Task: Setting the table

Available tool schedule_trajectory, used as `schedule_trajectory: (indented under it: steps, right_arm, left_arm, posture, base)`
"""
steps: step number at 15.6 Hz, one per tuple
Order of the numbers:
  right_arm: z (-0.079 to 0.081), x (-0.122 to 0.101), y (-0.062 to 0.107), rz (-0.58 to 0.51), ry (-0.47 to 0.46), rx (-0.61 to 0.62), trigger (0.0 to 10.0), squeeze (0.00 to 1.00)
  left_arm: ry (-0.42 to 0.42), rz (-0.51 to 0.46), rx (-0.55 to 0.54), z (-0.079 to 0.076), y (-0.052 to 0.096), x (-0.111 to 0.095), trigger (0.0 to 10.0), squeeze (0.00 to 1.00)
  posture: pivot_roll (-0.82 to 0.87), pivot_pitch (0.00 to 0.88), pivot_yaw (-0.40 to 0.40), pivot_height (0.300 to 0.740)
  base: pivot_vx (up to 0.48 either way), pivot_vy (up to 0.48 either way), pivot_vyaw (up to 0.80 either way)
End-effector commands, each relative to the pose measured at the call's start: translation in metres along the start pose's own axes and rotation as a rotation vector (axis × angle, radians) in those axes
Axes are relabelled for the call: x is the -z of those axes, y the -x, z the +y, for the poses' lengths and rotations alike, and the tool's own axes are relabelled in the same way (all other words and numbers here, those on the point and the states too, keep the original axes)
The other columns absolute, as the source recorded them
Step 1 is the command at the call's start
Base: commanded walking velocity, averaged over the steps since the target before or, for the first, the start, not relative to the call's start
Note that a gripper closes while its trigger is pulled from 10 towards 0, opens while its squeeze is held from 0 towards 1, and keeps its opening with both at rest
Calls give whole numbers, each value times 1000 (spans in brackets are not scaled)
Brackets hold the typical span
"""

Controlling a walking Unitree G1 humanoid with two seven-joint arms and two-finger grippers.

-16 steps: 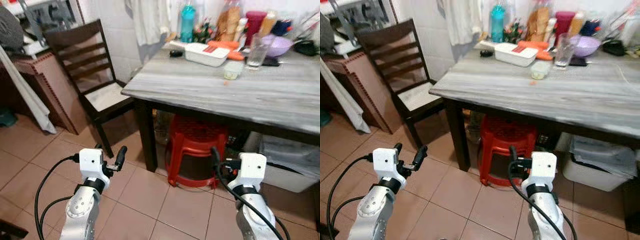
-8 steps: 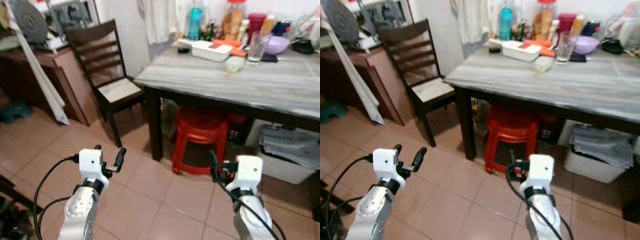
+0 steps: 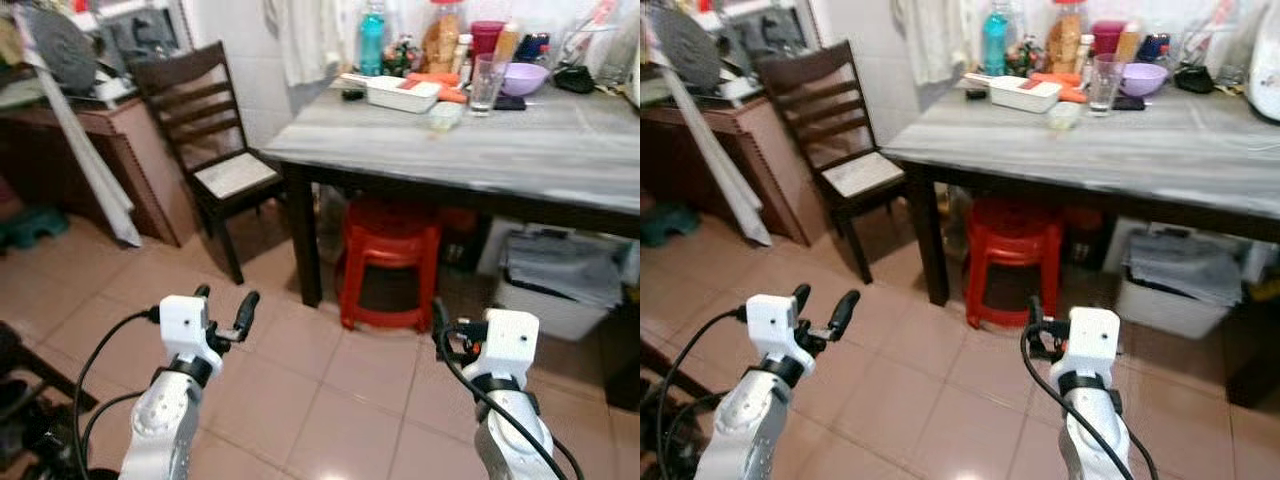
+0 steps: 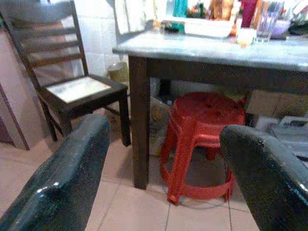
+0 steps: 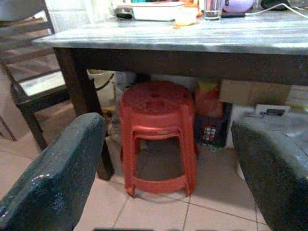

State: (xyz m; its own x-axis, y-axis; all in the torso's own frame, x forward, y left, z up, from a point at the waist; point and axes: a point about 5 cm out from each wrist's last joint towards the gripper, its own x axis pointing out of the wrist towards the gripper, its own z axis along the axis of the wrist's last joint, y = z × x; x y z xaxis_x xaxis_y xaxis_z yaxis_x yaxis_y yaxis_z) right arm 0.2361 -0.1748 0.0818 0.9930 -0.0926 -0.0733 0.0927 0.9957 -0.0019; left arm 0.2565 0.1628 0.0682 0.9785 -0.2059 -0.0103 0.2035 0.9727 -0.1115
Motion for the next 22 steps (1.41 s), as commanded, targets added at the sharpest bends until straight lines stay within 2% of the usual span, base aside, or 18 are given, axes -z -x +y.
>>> schedule_trajectory:
  steps: [1,5,10,16,22]
  right_arm:
    - [4,-5,-2,-16,-8,-9,10000,0]
    - [4,-5,-2,-15,-10,-9,10000,0]
    - [4,-6,-1,-18,-19,-15,10000,0]
    - [7,-6,-1,-18,-21,-28,10000,0]
    - [5,-17,-2,-74,-20,-18,10000,0]
  left_arm:
    - [-19,-8,4,2,0,-3,10000,0]
    - [6,-7,14,4,0,-5,10000,0]
    - [8,-1,33,1,0,-4,10000,0]
    - [8,1,41,1,-1,-4,10000,0]
    - [21,-17,46,-2,-4,-9,10000,0]
  posture:
    - [-57,0,89,740]
    - [-56,0,89,740]
    - [-64,0,92,740]
    - [-61,0,93,740]
    - [-63,0,91,740]
  base:
    - [0,0,0]
    - [0,0,-478]
    - [0,-257,-544]
    - [0,-271,0]
    - [0,-315,0]
